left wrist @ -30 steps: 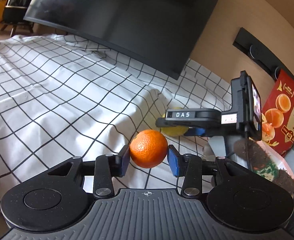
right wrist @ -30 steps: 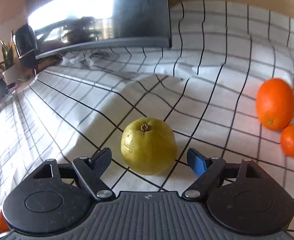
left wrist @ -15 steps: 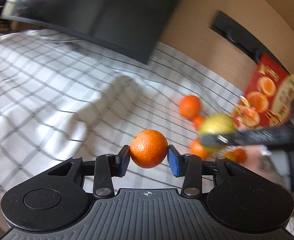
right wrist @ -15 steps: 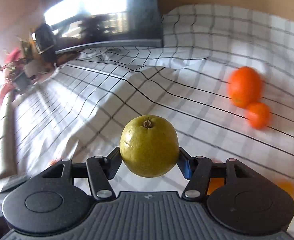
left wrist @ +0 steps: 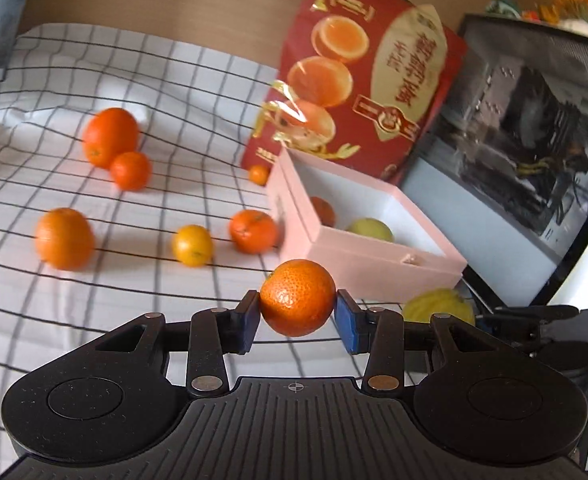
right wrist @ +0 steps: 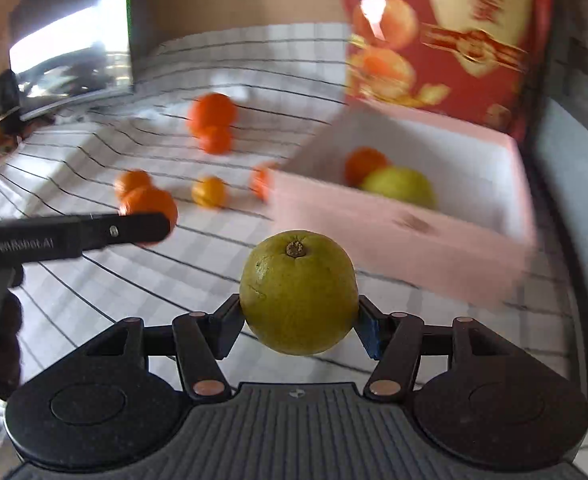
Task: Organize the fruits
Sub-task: 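Carry the tangerine in the left tool toward the box while the right carries the pear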
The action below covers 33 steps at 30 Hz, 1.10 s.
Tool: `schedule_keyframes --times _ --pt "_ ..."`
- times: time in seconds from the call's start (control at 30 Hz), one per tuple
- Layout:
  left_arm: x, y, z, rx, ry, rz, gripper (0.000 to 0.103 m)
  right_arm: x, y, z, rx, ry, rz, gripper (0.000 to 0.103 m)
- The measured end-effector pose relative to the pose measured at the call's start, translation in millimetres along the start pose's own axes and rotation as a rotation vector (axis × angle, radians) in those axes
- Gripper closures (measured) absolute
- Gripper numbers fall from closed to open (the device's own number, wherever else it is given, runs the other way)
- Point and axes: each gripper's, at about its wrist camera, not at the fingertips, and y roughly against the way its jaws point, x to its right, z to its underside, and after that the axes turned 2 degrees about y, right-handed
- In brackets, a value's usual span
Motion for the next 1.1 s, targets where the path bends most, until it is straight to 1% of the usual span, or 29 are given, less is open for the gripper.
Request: schedule_keyframes --times 0.07,0.17,0.2,0.37,0.53,0.6,0.63,0.77,0.9,1.0,1.1 --pt "6 -6 1 0.003 -0.015 -0.016 0.057 13 -4 11 -0.008 0.000 -0.003 0.044" --pt "8 -13 2 0.005 -0.026 -0.032 0.057 26 -15 19 -0.028 -0.026 -0.053 0.043" --pt "7 -14 2 -0.002 -0.026 -0.034 0.057 28 -14 20 -0.009 -0.022 -0.063 0.043" --pt "12 -15 9 -0.042 -0.063 -0.017 0.057 21 -16 14 0.026 0.021 -0.079 0.043" --pt "22 -21 22 -0.074 -0.096 -0.027 0.057 31 -17 14 0.029 -0.041 -0.120 0.042" --pt "24 -21 28 -0.077 -0.092 -0.026 0.057 32 -12 18 0.044 -0.042 -0.104 0.038" --pt "25 -22 31 -0.080 -0.091 -0.024 0.057 32 -9 21 0.053 -0.031 -0.086 0.034" --pt "28 -20 31 -0.080 -0.100 -0.018 0.057 23 0 31 0.086 0.031 -0.031 0.027" --pt "29 -21 32 -0.086 -0.120 -0.023 0.057 14 2 38 0.110 0.100 0.014 0.024" --pt "30 -20 35 -0.083 -0.129 -0.024 0.057 15 0 36 0.102 0.095 0.009 0.024" --pt "29 -15 36 -0.073 -0.114 -0.010 0.057 20 -2 36 0.093 0.070 -0.008 0.024"
